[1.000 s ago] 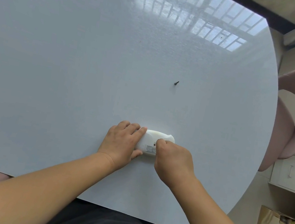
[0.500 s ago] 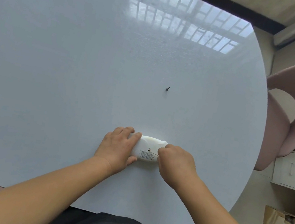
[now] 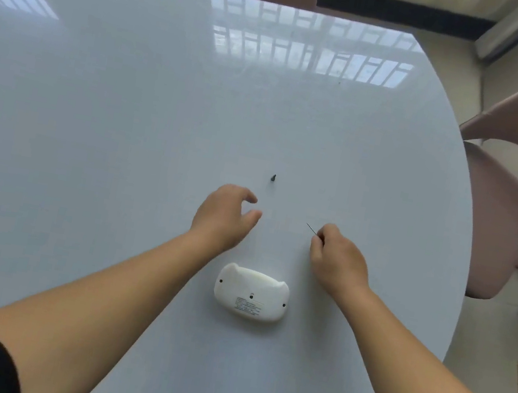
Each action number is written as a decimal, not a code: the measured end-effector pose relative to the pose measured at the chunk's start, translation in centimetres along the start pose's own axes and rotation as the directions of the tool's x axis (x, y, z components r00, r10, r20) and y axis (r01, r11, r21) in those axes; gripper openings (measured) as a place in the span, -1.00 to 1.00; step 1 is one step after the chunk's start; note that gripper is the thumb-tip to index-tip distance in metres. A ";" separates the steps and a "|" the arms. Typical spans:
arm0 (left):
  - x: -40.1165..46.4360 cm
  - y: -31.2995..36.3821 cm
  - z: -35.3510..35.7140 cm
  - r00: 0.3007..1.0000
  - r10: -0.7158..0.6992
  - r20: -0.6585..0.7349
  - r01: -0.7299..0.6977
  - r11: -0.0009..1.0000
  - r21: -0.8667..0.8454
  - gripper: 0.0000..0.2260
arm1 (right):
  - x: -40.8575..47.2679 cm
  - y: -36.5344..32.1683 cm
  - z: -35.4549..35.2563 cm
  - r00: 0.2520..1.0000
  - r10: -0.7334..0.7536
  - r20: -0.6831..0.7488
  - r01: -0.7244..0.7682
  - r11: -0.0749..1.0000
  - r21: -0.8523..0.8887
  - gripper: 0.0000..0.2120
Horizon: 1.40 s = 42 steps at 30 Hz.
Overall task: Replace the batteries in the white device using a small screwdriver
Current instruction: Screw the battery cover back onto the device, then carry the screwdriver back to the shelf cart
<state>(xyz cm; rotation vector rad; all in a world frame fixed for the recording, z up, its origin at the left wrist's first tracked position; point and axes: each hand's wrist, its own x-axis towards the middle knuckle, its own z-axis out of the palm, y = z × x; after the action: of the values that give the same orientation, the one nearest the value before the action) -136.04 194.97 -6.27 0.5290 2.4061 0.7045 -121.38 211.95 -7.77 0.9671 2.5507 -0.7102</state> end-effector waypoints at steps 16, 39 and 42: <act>7.2 3.4 3.4 0.981 -0.081 -0.176 0.098 0.991 0.087 -0.79 | 1.8 1.1 2.2 0.994 -0.095 -0.057 0.093 0.994 -0.050 -0.83; -10.5 0.1 -0.2 0.951 -0.310 0.001 0.292 0.896 -0.335 -0.89 | -5.0 -0.8 -2.0 0.935 -0.223 0.276 0.241 0.970 -0.033 -0.83; -16.1 -2.3 0.0 0.919 -0.393 0.026 0.372 0.845 -0.384 -0.89 | -6.3 -1.0 -1.2 0.893 -0.294 0.340 0.332 0.941 -0.059 -0.83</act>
<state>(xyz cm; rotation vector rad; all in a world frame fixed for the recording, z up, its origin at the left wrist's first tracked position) -124.32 184.99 -1.03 -0.1347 2.2373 0.9789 -117.69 208.69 -3.63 0.3601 2.4359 -0.7275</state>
